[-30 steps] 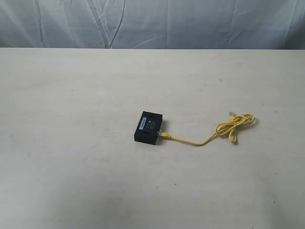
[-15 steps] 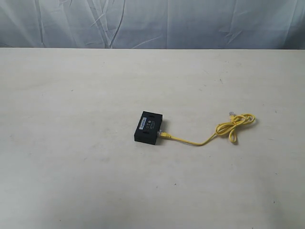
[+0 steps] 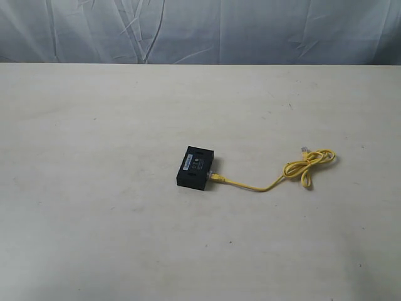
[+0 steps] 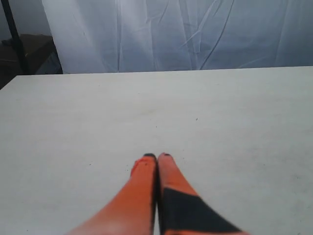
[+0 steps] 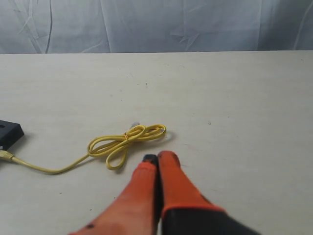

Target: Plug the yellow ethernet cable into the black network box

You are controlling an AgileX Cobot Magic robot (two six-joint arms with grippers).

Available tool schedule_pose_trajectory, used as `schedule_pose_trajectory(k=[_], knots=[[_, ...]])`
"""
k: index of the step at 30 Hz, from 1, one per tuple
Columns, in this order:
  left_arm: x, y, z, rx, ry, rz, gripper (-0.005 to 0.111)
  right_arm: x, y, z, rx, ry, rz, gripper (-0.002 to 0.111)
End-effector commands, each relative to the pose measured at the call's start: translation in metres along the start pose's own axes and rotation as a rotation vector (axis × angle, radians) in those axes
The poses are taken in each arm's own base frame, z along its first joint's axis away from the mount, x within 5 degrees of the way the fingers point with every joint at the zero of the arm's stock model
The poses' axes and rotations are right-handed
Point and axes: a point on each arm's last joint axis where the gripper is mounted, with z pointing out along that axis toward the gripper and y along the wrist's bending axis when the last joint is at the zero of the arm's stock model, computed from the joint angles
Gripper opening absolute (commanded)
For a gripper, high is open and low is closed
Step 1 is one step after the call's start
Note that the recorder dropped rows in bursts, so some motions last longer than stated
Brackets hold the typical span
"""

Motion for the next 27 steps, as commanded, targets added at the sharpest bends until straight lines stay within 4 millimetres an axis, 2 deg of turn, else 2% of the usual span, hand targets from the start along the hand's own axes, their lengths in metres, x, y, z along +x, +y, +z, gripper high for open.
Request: schedule_pose_trajectory(k=[1, 27], knots=[[0.0155, -0.0002, -0.0042, -0.006, -0.103, -0.001, 0.000, -0.0003, -0.0006, 0.0001, 0.009, -0.017, -0.008, 0.000], [0.0196, -0.0003, -0.0065, -0.005, -0.077, -0.028, 0.000, -0.0003, -0.0006, 0.0001, 0.009, -0.017, -0.008, 0.000]])
